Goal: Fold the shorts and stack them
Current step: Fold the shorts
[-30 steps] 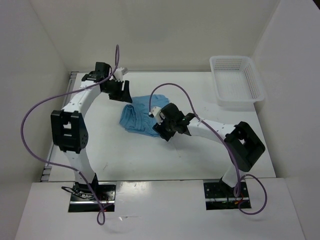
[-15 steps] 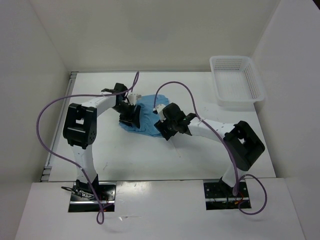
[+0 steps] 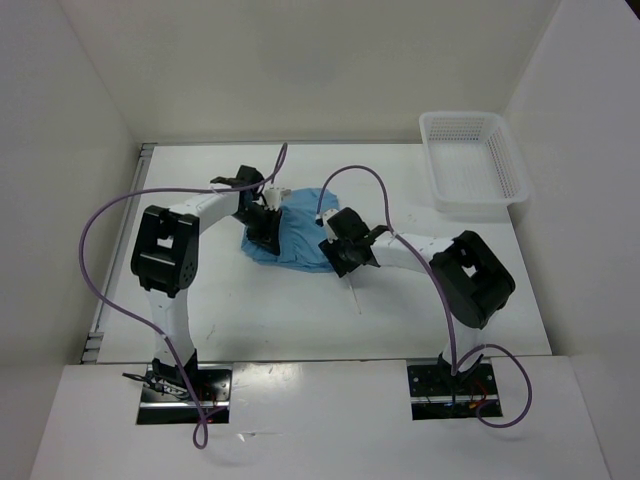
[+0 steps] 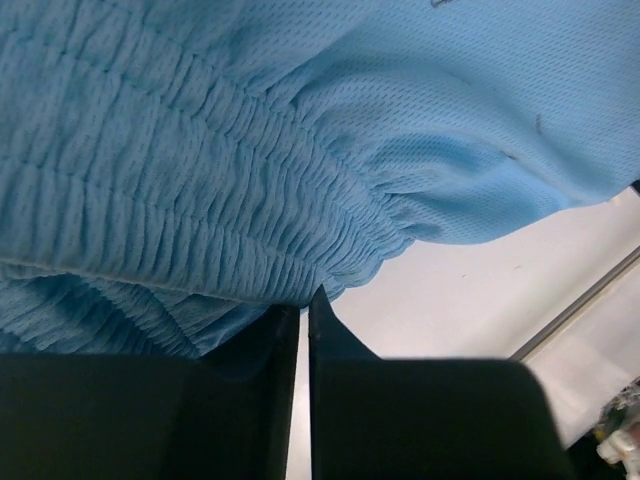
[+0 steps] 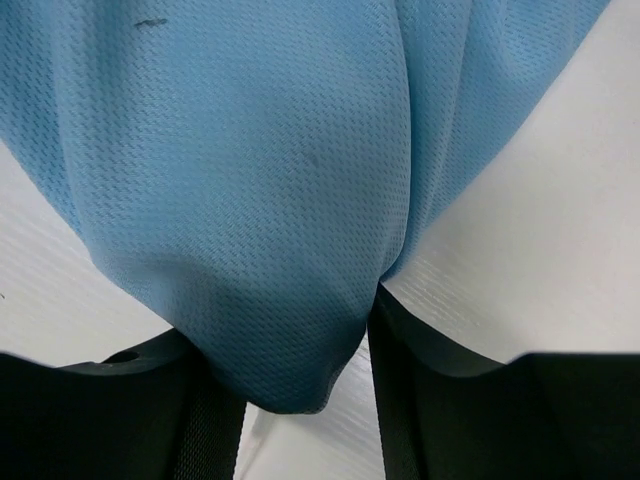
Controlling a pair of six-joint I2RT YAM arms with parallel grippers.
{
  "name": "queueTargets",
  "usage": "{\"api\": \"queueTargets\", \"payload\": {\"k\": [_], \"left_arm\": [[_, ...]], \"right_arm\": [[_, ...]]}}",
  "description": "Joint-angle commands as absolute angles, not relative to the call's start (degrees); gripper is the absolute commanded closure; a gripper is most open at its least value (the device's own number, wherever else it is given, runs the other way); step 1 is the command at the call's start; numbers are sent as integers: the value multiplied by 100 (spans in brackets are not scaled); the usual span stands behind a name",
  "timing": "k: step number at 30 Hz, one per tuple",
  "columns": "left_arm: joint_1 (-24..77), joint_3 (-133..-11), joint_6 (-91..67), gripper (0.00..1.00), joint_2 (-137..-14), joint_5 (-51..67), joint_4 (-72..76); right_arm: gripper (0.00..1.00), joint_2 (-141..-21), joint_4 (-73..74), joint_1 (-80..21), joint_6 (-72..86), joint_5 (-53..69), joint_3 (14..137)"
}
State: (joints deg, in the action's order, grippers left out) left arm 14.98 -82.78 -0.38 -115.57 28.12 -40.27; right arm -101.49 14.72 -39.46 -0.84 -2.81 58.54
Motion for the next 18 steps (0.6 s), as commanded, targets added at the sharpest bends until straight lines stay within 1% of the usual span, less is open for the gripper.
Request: {"api": "queueTargets", "payload": {"k": [1, 2, 3, 4, 5, 8, 9, 10, 11, 12, 15, 18], "left_arm": [[1503, -8578, 0, 95, -11672, 3146, -4121], [1503, -8630, 0, 99, -11567, 3146, -4192], [1503, -8631, 0, 100, -11506, 3199, -4245], [1503, -8683, 0, 100, -11444, 3199, -4245], [1503, -8684, 0, 100, -11330, 3260, -4245], [1441, -8684, 0, 100, -11268, 3322, -4245], [1441, -8605, 0, 94, -11268, 3322, -4245], [1441, -8491, 0, 82, -11337, 3374, -4245], [1441, -8438, 0, 57, -11338, 3375, -4245], [1441, -8438, 0, 48, -11399, 3436, -4245], [1441, -8289, 0, 36, -11399, 3664, -4096], [1441, -8288, 0, 35, -11399, 3797, -3973]], "right_arm": [[50, -10187, 1230, -3911, 26, -370, 5959], [51, -10187, 1230, -3911, 26, -369, 5959], [55, -10187, 1230, -3911, 26, -369, 5959], [55, -10187, 1178, -3911, 26, -369, 5959], [57, -10187, 1178, -3911, 26, -369, 5959], [57, -10187, 1125, -3911, 26, -439, 6011], [57, -10187, 1125, -3911, 26, -439, 6012], [57, -10187, 1125, -3911, 26, -439, 6012], [57, -10187, 1125, -3911, 26, -439, 6012], [57, -10187, 1125, -3911, 26, -387, 6012], [57, -10187, 1125, -3911, -96, -264, 6012], [57, -10239, 1125, -3911, -149, -264, 6064]]}}
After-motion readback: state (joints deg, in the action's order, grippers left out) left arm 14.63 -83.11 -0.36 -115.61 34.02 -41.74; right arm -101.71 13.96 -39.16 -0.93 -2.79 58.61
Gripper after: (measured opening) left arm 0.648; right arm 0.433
